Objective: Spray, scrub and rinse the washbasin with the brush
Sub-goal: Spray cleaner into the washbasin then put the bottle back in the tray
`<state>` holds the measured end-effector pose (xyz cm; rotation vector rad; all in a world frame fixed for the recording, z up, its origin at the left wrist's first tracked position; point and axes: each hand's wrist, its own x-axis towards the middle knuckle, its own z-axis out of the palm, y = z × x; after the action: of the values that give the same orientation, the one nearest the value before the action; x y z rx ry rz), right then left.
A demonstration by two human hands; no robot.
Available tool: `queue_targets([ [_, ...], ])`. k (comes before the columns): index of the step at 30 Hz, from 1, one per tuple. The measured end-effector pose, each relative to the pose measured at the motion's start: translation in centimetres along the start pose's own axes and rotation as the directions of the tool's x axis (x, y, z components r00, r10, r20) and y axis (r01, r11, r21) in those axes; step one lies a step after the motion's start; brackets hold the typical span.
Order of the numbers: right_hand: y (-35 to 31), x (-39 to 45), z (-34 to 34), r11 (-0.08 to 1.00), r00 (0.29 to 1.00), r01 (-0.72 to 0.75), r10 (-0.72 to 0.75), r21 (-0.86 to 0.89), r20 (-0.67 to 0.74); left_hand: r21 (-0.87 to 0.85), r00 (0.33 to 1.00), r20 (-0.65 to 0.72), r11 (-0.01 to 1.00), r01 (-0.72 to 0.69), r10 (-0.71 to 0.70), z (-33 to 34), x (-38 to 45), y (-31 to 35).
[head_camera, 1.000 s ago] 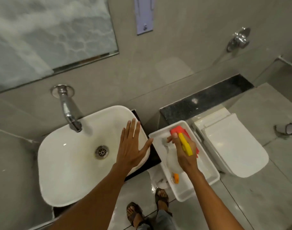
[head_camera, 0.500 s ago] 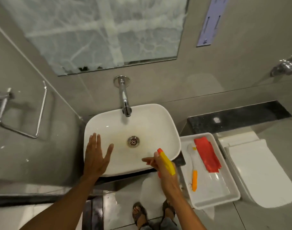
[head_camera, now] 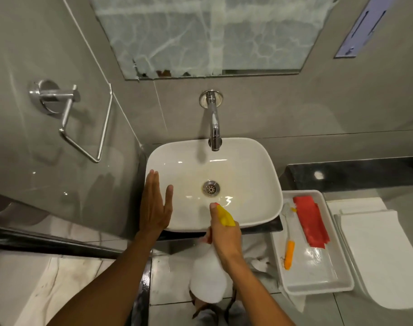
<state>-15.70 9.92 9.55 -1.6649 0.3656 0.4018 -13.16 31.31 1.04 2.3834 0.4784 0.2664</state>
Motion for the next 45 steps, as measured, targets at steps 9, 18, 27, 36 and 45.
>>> queue_targets([
  [9, -1.4, 1.6, -5.0, 0.987, 0.98, 0.039, -0.008, 0.154, -0.199, -0.001, 0.988, -0.085, 0.992, 0.129, -0.129, 0.5, -0.3, -0.6],
  [18, 0.6, -0.1, -8.0, 0.974, 0.986, -0.169, 0.166, 0.15, 0.035, 0.008, 0.983, -0.099, 0.988, 0.155, -0.153, 0.6, -0.4, -0.8],
  [27, 0.8, -0.8, -2.3, 0.993, 0.987, -0.116, 0.113, 0.012, 0.115, -0.061, 0.969, -0.134, 0.978, 0.202, -0.208, 0.7, -0.5, -0.7],
  [36, -2.9, 2.9, 1.7, 0.923, 0.962, -0.271, 0.247, 0.273, 0.118, -0.119, 0.965, -0.136, 0.971, 0.208, -0.224, 0.8, -0.6, -0.9],
  [45, -3.8, 6.5, -5.0, 0.892, 0.959, -0.255, 0.282, 0.373, -0.02, -0.119, 0.963, -0.123, 0.967, 0.225, -0.239, 0.9, -0.5, -0.9],
])
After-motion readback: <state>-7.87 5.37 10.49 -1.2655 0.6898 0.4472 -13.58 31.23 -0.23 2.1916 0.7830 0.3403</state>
